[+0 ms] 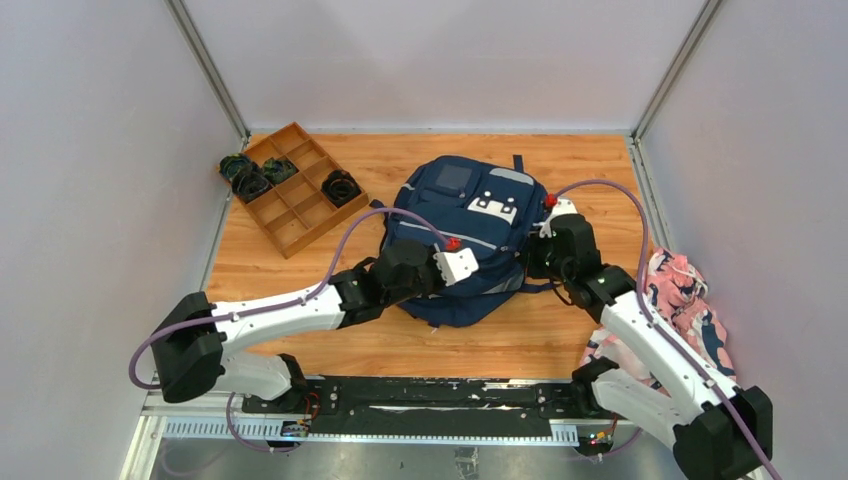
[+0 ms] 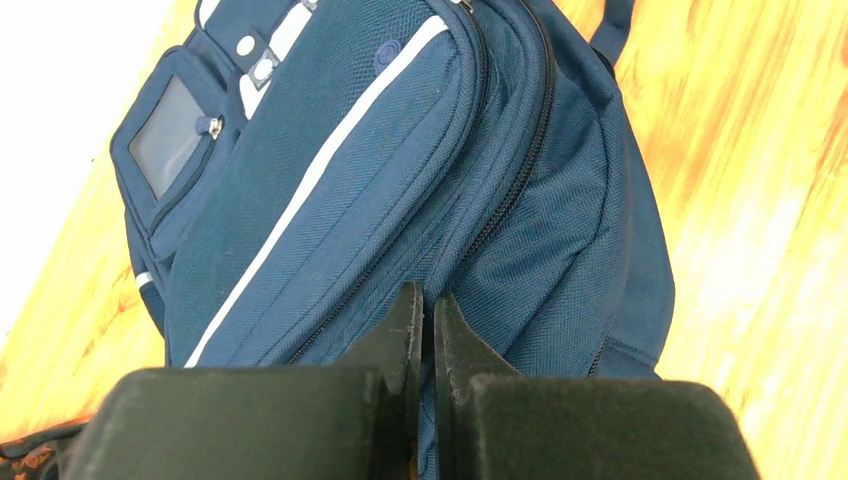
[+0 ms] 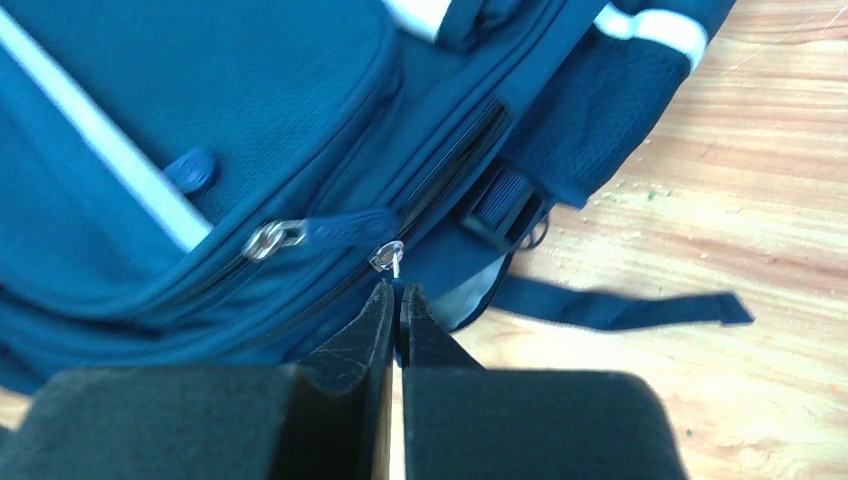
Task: Pack the student bag
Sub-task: Zip the student bag at the center of the board.
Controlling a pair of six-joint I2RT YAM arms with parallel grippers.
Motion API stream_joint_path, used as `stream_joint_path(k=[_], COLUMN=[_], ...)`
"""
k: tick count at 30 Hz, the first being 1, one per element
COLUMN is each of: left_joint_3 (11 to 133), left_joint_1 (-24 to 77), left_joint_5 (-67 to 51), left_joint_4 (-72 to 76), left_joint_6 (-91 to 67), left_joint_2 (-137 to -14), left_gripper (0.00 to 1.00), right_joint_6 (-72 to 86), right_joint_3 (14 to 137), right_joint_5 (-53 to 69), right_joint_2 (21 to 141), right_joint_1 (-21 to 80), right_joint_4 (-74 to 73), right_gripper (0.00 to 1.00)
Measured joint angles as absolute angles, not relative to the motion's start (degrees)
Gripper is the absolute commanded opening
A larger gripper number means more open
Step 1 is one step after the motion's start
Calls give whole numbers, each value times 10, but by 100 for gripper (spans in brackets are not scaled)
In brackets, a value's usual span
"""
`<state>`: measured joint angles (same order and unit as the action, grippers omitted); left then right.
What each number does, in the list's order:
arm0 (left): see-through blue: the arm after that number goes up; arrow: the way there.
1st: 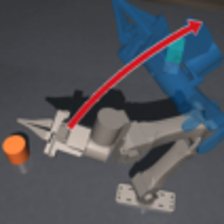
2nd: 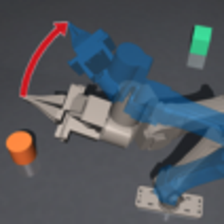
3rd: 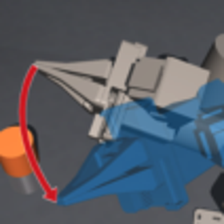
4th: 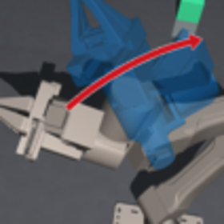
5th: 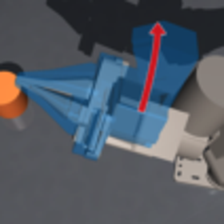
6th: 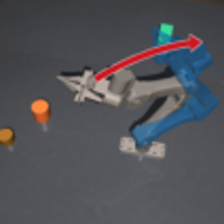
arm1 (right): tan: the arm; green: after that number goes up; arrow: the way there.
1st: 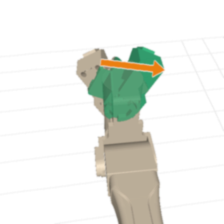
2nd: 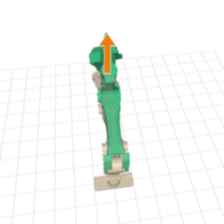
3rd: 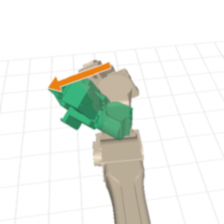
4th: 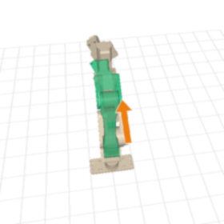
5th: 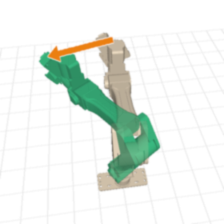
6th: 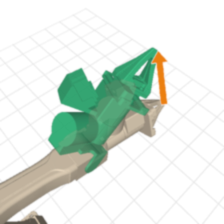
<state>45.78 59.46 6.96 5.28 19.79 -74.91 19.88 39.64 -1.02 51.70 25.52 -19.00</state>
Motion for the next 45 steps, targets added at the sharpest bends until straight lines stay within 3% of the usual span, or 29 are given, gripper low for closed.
stream_joint_path(k=[8, 17, 26, 30, 31, 35, 37, 38, 42, 45], left_joint_3=[453, 453, 453, 454, 458, 532, 598, 629, 764, 772], left_joint_1=[586, 581, 576, 574, 574, 575, 575, 574, 575, 572], left_joint_5=[27, -7, -30, -41, -44, -52, -62, -72, -120, -107], left_joint_4=[22, 20, 14, 0, -4, -20, -29, -32, -33, -38], left_joint_6=[198, 197, 199, 186, 179, 127, 89, 67, -13, -46], left_joint_2=[-720, -702, -695, -691, -692, -755, -813, -841, -945, -934], left_gripper=[0, 0, 0, 0, 0, 0, 31, 42, 65, 68], right_joint_6=[203, 200, 207, 201, 200, 195, 196, 197, 197, 190], right_joint_3=[397, 435, 464, 502, 509, 534, 536, 536, 535, 538], right_joint_5=[-6, 5, 54, 26, 17, -7, -18, -23, -50, -54], right_joint_2=[620, 618, 700, 720, 721, 696, 661, 640, 549, 513], right_joint_1=[180, 155, 134, 118, 108, 90, 90, 90, 90, 90], right_joint_4=[-120, -134, -135, -142, -145, -178, -194, -203, -218, -230], right_gripper=[0, 0, 1, 58, 64, 67, 68, 69, 70, 70])
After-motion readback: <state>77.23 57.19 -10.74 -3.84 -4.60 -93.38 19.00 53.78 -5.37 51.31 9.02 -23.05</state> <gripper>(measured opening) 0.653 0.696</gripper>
